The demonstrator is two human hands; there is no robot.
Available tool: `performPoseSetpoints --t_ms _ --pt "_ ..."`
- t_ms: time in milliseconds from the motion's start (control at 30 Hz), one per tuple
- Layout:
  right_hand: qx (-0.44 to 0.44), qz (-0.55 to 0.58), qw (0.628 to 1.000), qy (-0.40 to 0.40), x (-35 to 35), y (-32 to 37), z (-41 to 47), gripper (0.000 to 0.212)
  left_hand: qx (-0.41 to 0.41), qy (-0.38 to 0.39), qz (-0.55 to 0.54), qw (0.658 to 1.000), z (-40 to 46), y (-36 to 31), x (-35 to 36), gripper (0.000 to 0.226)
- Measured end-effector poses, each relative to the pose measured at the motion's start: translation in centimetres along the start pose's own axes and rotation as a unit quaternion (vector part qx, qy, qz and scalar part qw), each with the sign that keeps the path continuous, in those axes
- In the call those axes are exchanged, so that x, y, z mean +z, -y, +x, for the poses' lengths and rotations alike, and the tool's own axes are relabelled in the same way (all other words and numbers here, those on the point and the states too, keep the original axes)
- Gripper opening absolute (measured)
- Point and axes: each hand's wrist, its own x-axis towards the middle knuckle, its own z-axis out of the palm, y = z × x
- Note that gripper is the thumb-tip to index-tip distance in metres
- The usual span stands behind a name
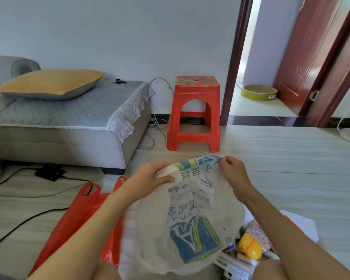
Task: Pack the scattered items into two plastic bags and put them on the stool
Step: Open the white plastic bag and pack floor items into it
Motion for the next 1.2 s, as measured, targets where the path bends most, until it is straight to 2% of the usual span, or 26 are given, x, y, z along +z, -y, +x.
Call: performPoseSetpoints --t_ms 133,233,300,367,433,533,600,767,833,1000,1100,1200 --pt "-0.089 -0.076 0.992 -0.039 1.2 0.7 -0.7 0.033 0.021 -0.069 -0.009 0.997 -0.3 -1.0 0.2 0.024" --pt "-0.166 -0.084 0.978 -0.098 1.3 1.4 -1.5 0.03 0.041 -0.172 -0.036 0.984 -0.9 -1.7 -1.0 0.015" --pt "-0.22 -0.095 0.963 -0.121 1.3 1.8 -2.0 0.026 0.065 -0.201 -0.006 0.977 -1.4 -2.0 -2.2 0.011" --pt "-0.261 -0.126 0.952 -0.101 1.4 2.1 -2.3 0.021 0.062 -0.213 0.028 0.975 -1.5 -1.7 -3.8 0.011" --pt "-0.299 -0.184 0.934 -0.056 1.7 2.6 -2.5 0.017 0.021 -0.219 0.048 0.974 -1.7 -0.9 -5.5 0.012" --pt "-0.371 -0.3 0.879 0.001 3.0 3.2 -2.6 0.028 -0.037 -0.239 0.098 0.965 -2.2 1.2 -7.4 0.011" --pt "-0.4 -0.336 0.852 0.032 4.4 3.5 -2.1 0.026 -0.065 -0.258 0.12 0.957 -2.7 2.9 -8.0 0.013" --pt "-0.403 -0.407 0.812 0.11 8.6 3.4 1.1 0.034 -0.072 -0.247 0.159 0.953 -2.5 7.8 -7.3 0.019" --pt "-0.395 -0.424 0.802 0.144 11.1 2.7 2.7 0.033 -0.074 -0.265 0.171 0.946 -2.3 10.2 -6.6 0.02" --pt "-0.342 -0.399 0.826 0.205 17.9 0.0 7.2 0.029 -0.095 -0.288 0.208 0.93 -1.3 16.3 -4.9 0.03" --pt "-0.304 -0.385 0.831 0.264 22.3 -2.5 10.5 0.028 -0.07 -0.307 0.231 0.921 -0.7 19.0 -2.9 0.032" --pt "-0.291 -0.371 0.833 0.289 26.0 -4.9 13.4 0.027 -0.015 -0.246 0.234 0.94 -0.1 21.5 1.5 0.027"
